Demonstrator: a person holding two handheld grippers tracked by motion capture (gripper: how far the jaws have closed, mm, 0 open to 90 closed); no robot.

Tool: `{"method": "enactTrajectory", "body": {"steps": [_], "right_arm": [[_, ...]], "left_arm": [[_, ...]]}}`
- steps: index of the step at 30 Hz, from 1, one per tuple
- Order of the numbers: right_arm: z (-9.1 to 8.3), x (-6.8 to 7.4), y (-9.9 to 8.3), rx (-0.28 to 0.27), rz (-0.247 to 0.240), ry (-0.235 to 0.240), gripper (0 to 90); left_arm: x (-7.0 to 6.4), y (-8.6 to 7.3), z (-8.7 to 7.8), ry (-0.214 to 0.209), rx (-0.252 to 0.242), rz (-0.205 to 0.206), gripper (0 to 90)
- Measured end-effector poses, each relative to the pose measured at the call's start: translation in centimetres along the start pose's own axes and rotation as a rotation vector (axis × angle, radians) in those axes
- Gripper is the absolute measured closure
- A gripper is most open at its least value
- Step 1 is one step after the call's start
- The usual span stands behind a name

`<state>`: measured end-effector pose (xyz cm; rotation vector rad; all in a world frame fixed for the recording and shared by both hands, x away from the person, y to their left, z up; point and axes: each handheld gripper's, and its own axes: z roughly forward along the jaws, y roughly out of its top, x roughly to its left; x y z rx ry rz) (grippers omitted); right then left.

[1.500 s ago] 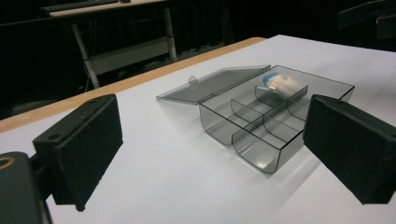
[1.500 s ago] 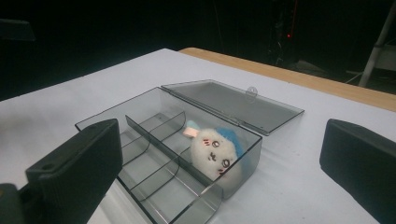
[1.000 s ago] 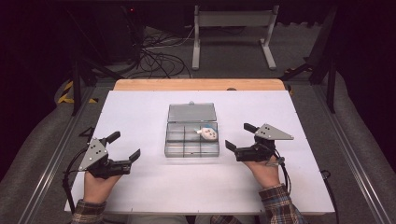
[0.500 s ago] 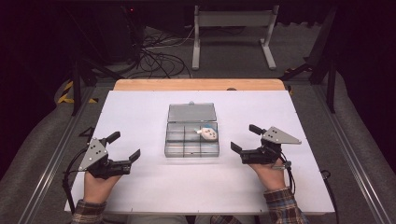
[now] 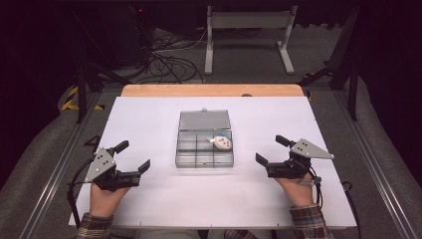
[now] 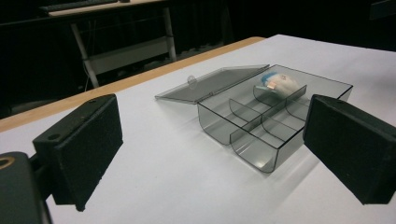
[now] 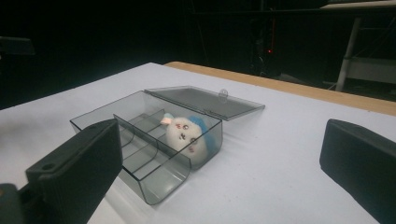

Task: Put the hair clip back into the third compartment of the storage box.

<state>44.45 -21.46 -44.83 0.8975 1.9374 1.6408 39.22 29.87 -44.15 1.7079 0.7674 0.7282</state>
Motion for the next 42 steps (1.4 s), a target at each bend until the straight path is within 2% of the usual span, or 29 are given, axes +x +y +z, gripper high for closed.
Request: {"method": "enactTrajectory", "body": {"steps": [6,25,35,42], "right_arm": [[-0.7,-0.3,-0.2,0.007,-0.006,-0.034,0.0],[-3.2,-1.4,-1.2,-0.002,0.014,-0.092,0.0],[-4.5,-1.7,-1.4,-0.022,0.038,-0.104,0.0],[-4.7,-1.9,-1.6,-0.025,0.045,-0.111,0.0]], "left_arm": [[0.0,0.0,0.0,0.001,-0.001,0.001,5.1],[0.0,0.0,-0.1,0.000,-0.001,-0.002,5.1],[0.1,-0.1,-0.2,0.000,-0.003,-0.009,5.1],[0.1,-0.2,-0.1,-0.001,0.002,-0.001,5.2]]}}
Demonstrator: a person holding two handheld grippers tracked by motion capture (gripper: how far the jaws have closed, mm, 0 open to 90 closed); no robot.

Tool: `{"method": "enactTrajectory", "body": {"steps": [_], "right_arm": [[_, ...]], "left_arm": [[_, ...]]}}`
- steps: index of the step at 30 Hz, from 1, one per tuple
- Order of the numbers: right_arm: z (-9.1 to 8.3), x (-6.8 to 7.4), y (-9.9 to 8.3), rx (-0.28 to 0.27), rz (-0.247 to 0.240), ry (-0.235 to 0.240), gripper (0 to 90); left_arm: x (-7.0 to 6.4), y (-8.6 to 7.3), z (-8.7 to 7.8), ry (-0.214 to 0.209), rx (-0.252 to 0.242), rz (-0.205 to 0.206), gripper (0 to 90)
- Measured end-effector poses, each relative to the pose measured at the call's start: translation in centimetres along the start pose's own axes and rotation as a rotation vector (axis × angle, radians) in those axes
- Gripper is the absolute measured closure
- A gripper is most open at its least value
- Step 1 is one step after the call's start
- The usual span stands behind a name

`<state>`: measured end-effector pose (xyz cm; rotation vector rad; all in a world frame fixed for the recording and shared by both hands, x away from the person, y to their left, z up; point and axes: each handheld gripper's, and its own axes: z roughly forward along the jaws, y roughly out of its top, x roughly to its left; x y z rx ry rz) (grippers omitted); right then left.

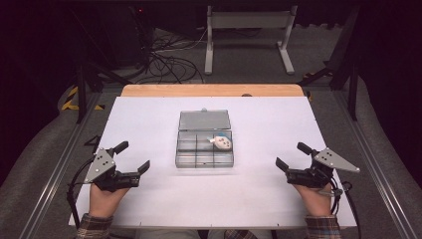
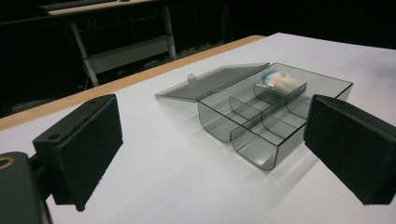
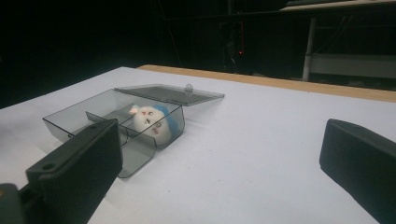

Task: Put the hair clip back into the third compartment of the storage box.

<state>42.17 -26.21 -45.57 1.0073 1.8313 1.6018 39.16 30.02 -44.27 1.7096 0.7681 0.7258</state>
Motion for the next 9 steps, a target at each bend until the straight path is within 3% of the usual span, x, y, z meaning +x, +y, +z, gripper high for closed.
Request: {"method": "enactTrajectory", "body": {"steps": [6,9], "right_arm": [[0.15,0.04,-0.07,0.008,-0.009,0.002,0.0],[0.51,-0.14,-0.35,0.048,-0.007,-0.001,0.0]], "left_arm": [[0.02,-0.05,0.02,0.000,0.005,-0.002,5.2],[0.10,-0.17,0.22,-0.015,0.026,-0.011,5.1]]}}
